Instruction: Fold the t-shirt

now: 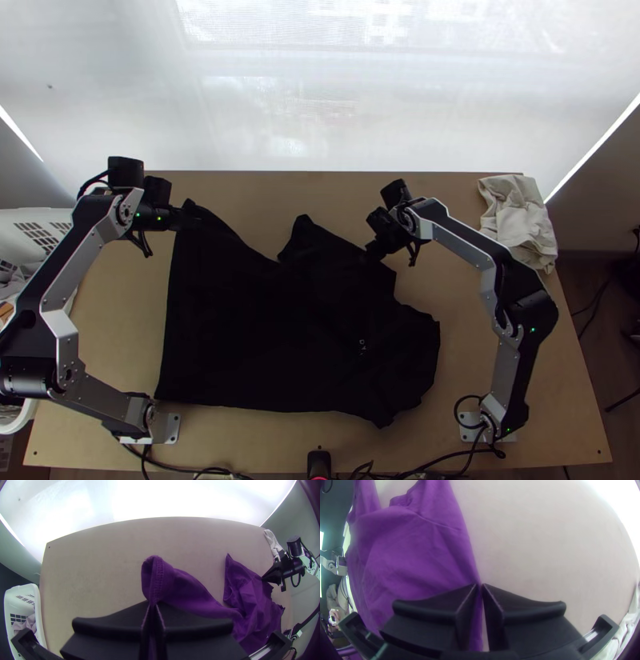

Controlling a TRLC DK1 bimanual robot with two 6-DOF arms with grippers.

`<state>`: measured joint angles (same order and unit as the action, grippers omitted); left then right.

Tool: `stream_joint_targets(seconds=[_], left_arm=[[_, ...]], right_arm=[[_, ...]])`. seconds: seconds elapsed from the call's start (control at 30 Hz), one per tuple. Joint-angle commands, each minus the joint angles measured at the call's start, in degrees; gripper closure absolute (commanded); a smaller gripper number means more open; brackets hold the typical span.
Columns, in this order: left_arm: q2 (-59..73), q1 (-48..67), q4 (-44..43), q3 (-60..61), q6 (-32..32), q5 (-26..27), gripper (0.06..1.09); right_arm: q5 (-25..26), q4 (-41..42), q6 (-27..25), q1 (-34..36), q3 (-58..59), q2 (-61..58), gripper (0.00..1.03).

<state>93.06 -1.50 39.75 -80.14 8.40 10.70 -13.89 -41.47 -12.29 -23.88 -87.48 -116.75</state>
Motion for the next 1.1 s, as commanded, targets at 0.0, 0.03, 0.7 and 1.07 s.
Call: stream_joint_targets(seconds=[0.0,0.03,0.7,1.07], left_arm=[[0.0,-0.5,0.2,0.1,-0.1,-0.1,1.05],[0.0,-0.6,0.4,0.1,-0.1,-0.2,1.05],[2.3,-2.5,0.7,3.1,0.0,0.0,1.05],[14.4,-0.3,-1.3,-2.2,-0.2,0.3,1.05]], right_arm=[[1.8,1.7,-0.2,2.3,1.5,1.7,1.0],[2.2,2.4,-0.1,3.0,1.5,2.1,1.0],[3.1,5.7,-0.2,18.9,9.9,10.7,1.0],[2.6,5.6,3.4,18.1,13.7,13.1,0.11]])
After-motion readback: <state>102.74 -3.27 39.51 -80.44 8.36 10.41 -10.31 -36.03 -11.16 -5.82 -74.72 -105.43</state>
